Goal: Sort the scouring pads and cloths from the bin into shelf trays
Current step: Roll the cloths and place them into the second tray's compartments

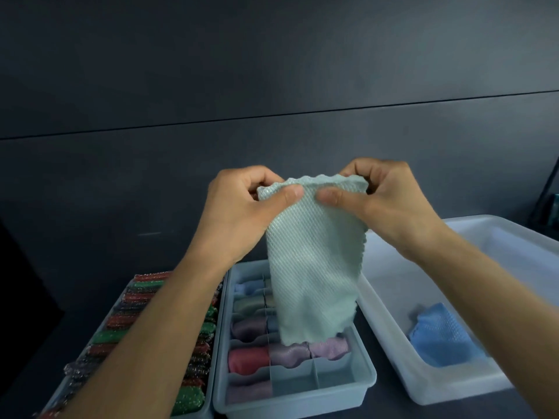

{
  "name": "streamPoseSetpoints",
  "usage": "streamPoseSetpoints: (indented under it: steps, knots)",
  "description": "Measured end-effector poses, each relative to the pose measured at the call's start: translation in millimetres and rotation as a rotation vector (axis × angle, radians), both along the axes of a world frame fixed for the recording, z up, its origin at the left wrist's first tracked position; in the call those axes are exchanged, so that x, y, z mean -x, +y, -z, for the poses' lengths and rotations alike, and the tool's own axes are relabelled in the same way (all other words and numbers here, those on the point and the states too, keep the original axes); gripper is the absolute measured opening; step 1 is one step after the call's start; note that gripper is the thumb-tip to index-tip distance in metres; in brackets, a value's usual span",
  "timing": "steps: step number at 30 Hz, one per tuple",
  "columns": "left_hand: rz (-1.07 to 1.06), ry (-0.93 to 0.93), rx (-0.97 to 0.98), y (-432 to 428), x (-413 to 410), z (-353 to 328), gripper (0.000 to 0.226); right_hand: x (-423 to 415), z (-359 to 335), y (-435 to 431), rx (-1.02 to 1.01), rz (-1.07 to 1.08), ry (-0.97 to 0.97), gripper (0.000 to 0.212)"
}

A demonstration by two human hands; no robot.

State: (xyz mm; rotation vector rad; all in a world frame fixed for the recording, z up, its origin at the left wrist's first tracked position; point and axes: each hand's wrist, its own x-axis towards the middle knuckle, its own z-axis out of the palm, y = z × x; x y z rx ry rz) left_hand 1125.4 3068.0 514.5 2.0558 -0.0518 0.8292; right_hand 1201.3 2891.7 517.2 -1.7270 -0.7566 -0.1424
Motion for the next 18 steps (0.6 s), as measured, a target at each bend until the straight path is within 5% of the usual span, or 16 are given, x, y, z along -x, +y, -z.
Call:
streamPoseSetpoints:
  steps: [4, 12, 16, 18]
  knots:
    - [-0.12, -0.028, 0.01, -7.1, -5.5, 2.1, 0.018, 0.4, -0.6, 11.6, -0.073, 0.101, 0.005, 0.029]
    - [0.091, -0.04, 0.26, -21.4, -4.5, -1.7, 0.011, 9.9, 0.2, 26.3, -0.242, -0.053, 0.076, 0.016]
    - [0.148, -0.039, 0.238, -21.2, -1.4, -3.8, 0.013, 16.2, -0.5, 26.0, -0.333, -0.146, 0.135, 0.042]
    - [0.159, -0.008, 0.185, -20.1, -0.5, -2.9, 0.034, 18.7, -1.0, 24.1, -0.348, -0.155, 0.158, 0.056]
